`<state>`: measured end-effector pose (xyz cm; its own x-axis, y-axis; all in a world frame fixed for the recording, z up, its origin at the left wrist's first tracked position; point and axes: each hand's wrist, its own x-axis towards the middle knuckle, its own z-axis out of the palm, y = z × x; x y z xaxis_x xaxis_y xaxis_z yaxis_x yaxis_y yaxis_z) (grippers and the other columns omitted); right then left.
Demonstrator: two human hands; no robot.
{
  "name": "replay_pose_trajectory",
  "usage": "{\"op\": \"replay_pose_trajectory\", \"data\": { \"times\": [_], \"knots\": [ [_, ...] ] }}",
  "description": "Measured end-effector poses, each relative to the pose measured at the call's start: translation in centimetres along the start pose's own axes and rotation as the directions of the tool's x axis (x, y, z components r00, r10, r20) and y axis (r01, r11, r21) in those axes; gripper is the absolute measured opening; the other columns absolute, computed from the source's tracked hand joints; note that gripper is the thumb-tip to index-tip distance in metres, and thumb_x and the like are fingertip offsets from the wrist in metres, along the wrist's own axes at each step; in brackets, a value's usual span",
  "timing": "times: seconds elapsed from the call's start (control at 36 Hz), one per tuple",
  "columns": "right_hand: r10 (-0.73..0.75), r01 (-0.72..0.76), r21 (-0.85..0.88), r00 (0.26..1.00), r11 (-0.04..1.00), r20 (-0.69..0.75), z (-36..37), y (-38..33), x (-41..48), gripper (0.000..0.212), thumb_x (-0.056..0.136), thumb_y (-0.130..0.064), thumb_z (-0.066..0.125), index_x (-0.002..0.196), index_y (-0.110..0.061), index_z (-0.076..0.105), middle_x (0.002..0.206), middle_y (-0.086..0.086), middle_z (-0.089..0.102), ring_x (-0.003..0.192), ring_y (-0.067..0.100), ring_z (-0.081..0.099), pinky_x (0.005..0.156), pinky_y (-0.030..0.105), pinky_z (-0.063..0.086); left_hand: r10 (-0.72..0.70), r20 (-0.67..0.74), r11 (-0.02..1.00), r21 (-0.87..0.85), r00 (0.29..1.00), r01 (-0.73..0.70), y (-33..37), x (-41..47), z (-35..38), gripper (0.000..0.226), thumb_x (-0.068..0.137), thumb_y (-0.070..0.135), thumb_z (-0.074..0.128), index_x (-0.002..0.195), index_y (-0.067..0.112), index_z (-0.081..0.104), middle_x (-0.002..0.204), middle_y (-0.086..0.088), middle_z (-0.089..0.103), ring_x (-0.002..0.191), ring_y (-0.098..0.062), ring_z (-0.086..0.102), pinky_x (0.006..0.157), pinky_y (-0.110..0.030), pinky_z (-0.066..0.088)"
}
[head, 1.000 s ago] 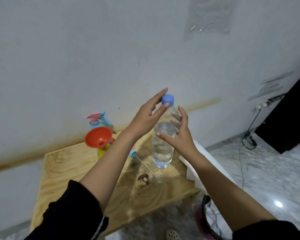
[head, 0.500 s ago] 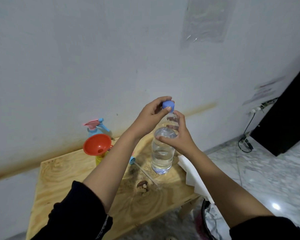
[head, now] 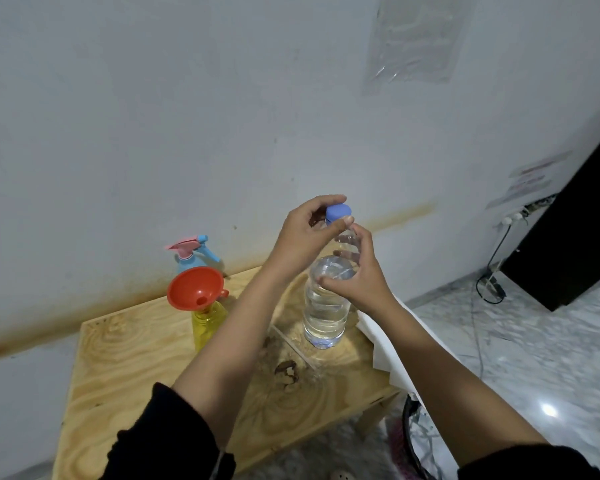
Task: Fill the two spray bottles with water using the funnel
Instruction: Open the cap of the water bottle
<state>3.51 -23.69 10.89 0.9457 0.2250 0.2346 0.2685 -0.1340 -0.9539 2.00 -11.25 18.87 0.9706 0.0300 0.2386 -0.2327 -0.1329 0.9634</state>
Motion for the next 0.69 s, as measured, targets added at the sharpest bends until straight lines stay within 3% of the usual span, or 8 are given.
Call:
{"op": "replay_pose_trajectory", "data": {
  "times": [0.08, 0.17, 0.36, 0.47, 0.53, 0.61, 0.69],
  "knots": [
    [0.035, -0.035, 0.001, 0.997, 0.999, 0.065, -0.5, 0.1, 0.3, 0.09, 0.052, -0.029, 0.082, 0.126, -0.041, 0.033, 0.131, -0.002, 0.045, 0.114, 0.014, 0.055, 0.09, 0.031, 0.052, -0.058, 0.263, 0.998, 0.003, 0.963, 0.059, 0.4, 0.7, -1.8, 0.037, 0.095, 0.011, 0.053, 0.132, 0.008, 0.05, 0.125, -0.002, 0.06, 0.106, 0.002, 0.058, 0.088, -0.012, 0.044],
    [0.055, -0.057, 0.013, 0.991, 0.998, 0.121, -1.0, 0.2, 0.6, 0.09, 0.055, -0.02, 0.082, 0.128, -0.037, 0.032, 0.131, -0.001, 0.047, 0.114, 0.018, 0.056, 0.09, 0.031, 0.052, -0.074, 0.316, 0.997, 0.035, 0.946, 0.066, 0.5, 1.0, -2.2, 0.042, 0.095, 0.008, 0.052, 0.136, 0.006, 0.046, 0.129, -0.003, 0.058, 0.113, -0.002, 0.056, 0.094, -0.014, 0.043],
    [0.078, -0.084, 0.035, 0.984, 0.996, 0.161, -1.5, 0.1, 0.8, 0.089, 0.058, -0.011, 0.079, 0.129, -0.035, 0.032, 0.126, -0.006, 0.049, 0.112, 0.016, 0.058, 0.085, 0.026, 0.053, -0.032, -0.026, 0.999, 0.039, 0.999, 0.033, -0.2, 0.1, 0.0, 0.041, 0.086, 0.009, 0.067, 0.126, 0.006, 0.059, 0.118, -0.003, 0.065, 0.103, -0.008, 0.061, 0.091, -0.016, 0.045],
    [0.075, -0.081, 0.031, 0.984, 0.996, 0.165, -1.4, 0.1, 0.9, 0.09, 0.059, -0.011, 0.08, 0.132, -0.035, 0.032, 0.128, -0.009, 0.047, 0.114, 0.015, 0.057, 0.091, 0.031, 0.052, 0.007, -0.292, 0.996, 0.084, 0.957, 0.018, 0.1, -0.7, 1.7, 0.042, 0.077, 0.018, 0.077, 0.116, 0.011, 0.066, 0.108, 0.007, 0.067, 0.096, 0.0, 0.059, 0.086, -0.007, 0.043],
    [0.075, -0.08, 0.025, 0.984, 0.996, 0.161, -1.4, 0.2, 0.9, 0.092, 0.06, -0.012, 0.081, 0.134, -0.033, 0.031, 0.129, -0.007, 0.047, 0.115, 0.015, 0.057, 0.093, 0.032, 0.051, -0.005, -0.35, 0.997, 0.073, 0.937, 0.032, 0.3, -0.9, 2.0, 0.04, 0.073, 0.02, 0.081, 0.11, 0.013, 0.069, 0.1, 0.01, 0.067, 0.09, 0.0, 0.061, 0.083, -0.008, 0.045],
    [0.076, -0.081, 0.02, 0.983, 0.997, 0.165, -1.5, 0.2, 0.8, 0.094, 0.058, -0.015, 0.081, 0.136, -0.031, 0.03, 0.128, -0.007, 0.048, 0.114, 0.011, 0.056, 0.093, 0.03, 0.051, -0.031, -0.233, 0.997, 0.059, 0.972, 0.046, 0.6, -0.6, 1.3, 0.033, 0.074, 0.02, 0.08, 0.104, 0.015, 0.067, 0.094, 0.006, 0.068, 0.085, -0.004, 0.062, 0.08, -0.017, 0.049],
    [0.082, -0.087, 0.027, 0.982, 0.996, 0.168, -1.4, 0.1, 0.7, 0.092, 0.058, -0.013, 0.08, 0.134, -0.031, 0.03, 0.127, -0.006, 0.048, 0.113, 0.015, 0.057, 0.088, 0.028, 0.052, -0.063, 0.04, 0.998, 0.027, 0.997, 0.062, 0.9, -0.2, -0.3, 0.031, 0.088, 0.016, 0.065, 0.118, 0.011, 0.058, 0.108, 0.0, 0.064, 0.09, -0.002, 0.06, 0.08, -0.012, 0.048]
  ]
}}
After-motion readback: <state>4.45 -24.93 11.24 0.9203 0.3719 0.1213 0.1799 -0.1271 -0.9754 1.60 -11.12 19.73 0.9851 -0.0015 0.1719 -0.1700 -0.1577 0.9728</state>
